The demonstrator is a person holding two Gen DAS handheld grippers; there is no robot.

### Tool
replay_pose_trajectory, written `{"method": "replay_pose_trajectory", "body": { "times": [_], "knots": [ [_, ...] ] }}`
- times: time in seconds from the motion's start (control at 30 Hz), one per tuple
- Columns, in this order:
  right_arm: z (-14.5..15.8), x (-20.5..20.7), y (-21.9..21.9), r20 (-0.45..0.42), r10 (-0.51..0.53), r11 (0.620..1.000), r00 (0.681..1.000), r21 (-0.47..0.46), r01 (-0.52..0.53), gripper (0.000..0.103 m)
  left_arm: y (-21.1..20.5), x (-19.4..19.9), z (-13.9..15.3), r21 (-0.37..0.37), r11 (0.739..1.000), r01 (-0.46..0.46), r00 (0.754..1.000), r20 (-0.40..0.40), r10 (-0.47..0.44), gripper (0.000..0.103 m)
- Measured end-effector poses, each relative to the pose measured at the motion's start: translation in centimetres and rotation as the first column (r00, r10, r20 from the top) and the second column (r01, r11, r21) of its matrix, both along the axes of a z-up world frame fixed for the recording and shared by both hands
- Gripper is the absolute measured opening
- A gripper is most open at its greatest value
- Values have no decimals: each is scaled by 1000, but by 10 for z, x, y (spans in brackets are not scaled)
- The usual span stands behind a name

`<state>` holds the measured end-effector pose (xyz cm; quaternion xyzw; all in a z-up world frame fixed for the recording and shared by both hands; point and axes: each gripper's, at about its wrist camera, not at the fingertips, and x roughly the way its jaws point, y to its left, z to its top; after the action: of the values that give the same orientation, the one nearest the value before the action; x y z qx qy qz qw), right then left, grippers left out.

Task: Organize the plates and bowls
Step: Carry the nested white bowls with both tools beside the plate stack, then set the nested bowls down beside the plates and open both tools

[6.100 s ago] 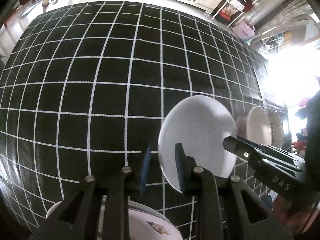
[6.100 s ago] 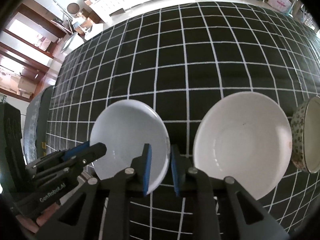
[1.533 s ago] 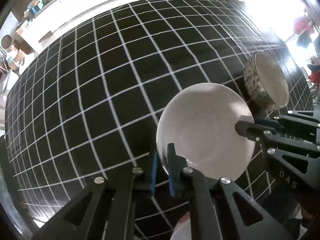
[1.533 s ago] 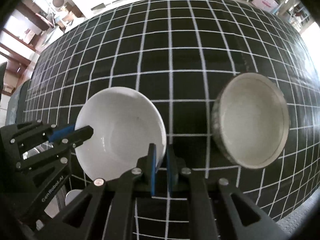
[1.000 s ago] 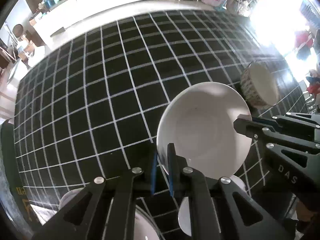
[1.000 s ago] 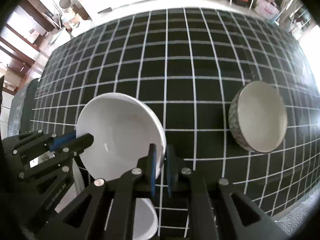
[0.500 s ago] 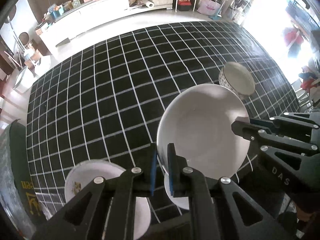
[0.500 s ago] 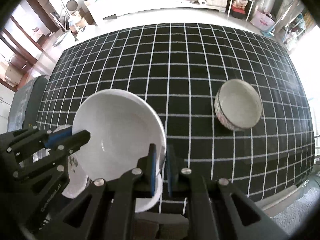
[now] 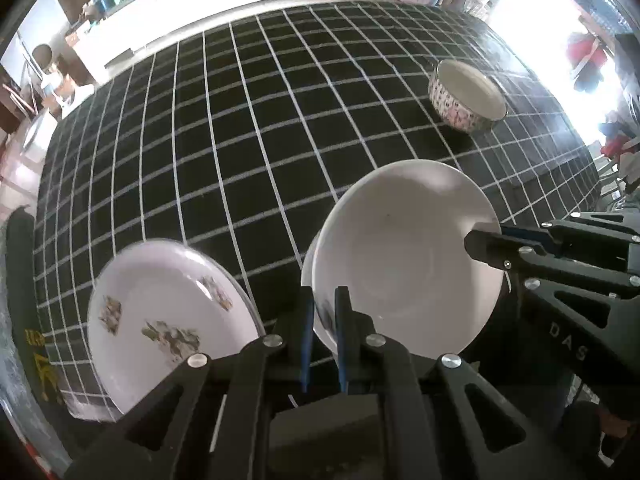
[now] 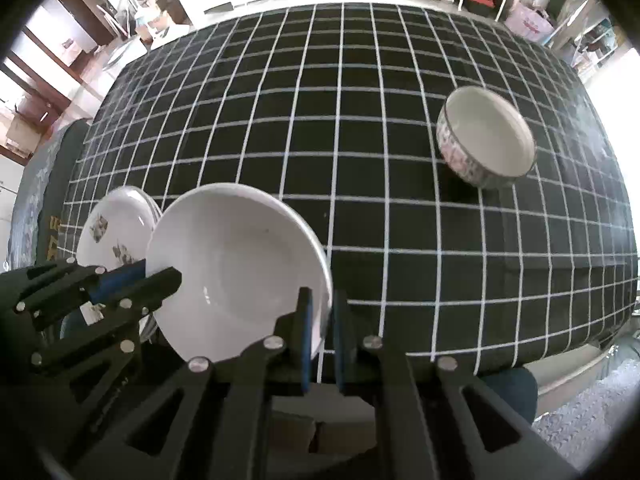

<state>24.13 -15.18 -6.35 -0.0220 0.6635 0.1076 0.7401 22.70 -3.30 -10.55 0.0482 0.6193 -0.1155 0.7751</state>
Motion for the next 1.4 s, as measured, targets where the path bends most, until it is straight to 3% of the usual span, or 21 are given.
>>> {"method": "replay_pose_trajectory", "body": {
  "times": [0.9, 1.4],
  "knots": [
    [-23, -1, 8, -68, 12, 1000, 998, -12, -13, 12, -1, -8, -19, 3, 1000, -9, 999, -49, 9, 8],
    [-13, -5, 3, -26, -12, 1000, 1000, 12, 12, 12, 7, -6, -6, -12, 1000, -25, 1000, -18, 25, 8]
  ]
}}
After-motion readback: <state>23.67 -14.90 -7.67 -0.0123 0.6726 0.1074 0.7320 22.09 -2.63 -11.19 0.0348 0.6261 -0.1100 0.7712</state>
